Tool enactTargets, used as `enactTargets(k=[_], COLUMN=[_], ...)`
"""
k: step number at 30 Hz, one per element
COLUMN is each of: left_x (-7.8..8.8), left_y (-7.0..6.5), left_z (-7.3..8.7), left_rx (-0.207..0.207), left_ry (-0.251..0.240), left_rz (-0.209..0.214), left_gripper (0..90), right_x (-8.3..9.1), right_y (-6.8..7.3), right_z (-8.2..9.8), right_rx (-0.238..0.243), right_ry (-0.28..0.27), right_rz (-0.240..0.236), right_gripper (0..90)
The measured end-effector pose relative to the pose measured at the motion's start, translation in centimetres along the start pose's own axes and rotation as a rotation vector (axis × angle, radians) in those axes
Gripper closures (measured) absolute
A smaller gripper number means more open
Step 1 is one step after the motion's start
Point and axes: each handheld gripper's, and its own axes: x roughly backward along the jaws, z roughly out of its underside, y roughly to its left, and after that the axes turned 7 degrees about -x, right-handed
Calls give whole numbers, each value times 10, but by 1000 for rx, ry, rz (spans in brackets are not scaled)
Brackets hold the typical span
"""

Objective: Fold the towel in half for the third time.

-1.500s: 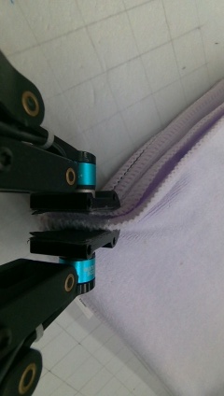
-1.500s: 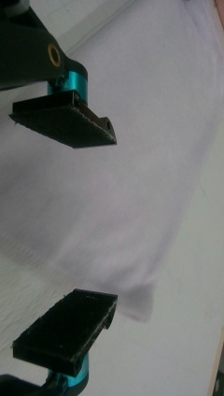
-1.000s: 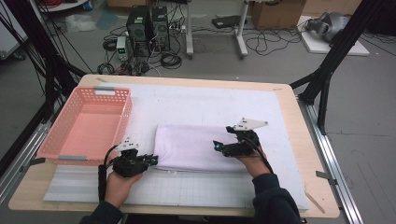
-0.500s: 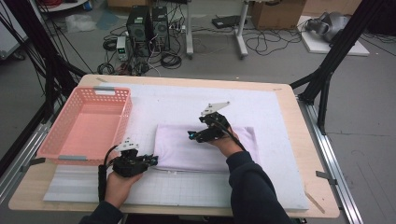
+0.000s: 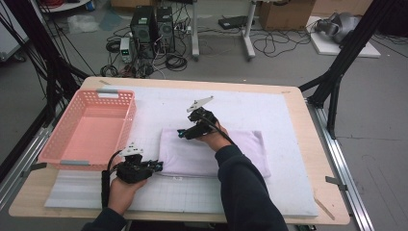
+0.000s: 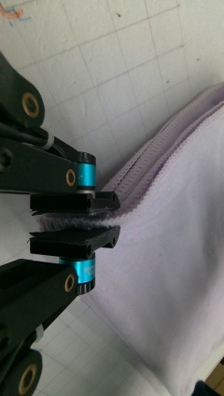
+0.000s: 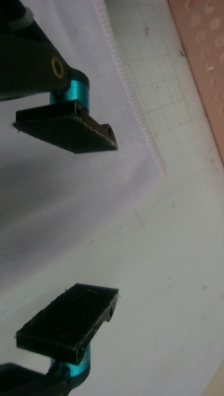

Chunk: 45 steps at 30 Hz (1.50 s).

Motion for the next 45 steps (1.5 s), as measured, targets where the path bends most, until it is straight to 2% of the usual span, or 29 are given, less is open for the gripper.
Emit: enactTargets(k=[7,9,11,14,15,20,23,25,26,28,31,33,34,36,37,38,42,45], left_x=[0,0,0,0,0,-2,-1,-1,-1,1,6,10,12,18,18,19,21,23], left_y=[0,1,1,1,1,2,2,2,1,0,2,4,5,6,6,4,0,-4], left_z=[1,1,1,2,2,3,3,2,2,1,-1,-2,-2,-5,-5,-7,-11,-19], left_rx=[4,6,9,9,8,16,17,6,3,0,7,9,14,25,25,32,26,42], left_ry=[-8,-10,-6,-3,-1,6,7,7,5,2,-17,-31,-43,-80,-80,-107,-142,-188], left_rz=[3,6,9,8,9,8,7,-2,-7,-12,-16,-28,-32,-27,-27,-18,-2,40], left_gripper=[812,811,811,811,811,811,812,813,814,814,815,816,816,815,816,815,816,815], right_x=[-29,-32,-41,-50,-52,-57,-56,-56,-55,-55,-54,-51,-51,-46,-46,-40,-27,-14], right_y=[4,5,8,8,8,10,11,12,13,14,16,19,19,19,19,19,18,15], right_z=[-7,-9,-12,-14,-14,-16,-17,-18,-19,-20,-21,-25,-25,-28,-28,-31,-32,-32], right_rx=[16,17,35,34,28,66,50,42,49,69,70,78,78,75,75,79,73,61], right_ry=[53,64,89,117,129,159,173,176,179,175,170,109,109,76,76,53,11,-20], right_rz=[-4,-9,-12,-14,-24,-63,-81,-81,-76,-70,-67,-64,-64,-64,-64,-66,-71,-79], right_gripper=[249,259,302,329,361,538,639,759,789,816,824,826,826,826,826,826,826,824])
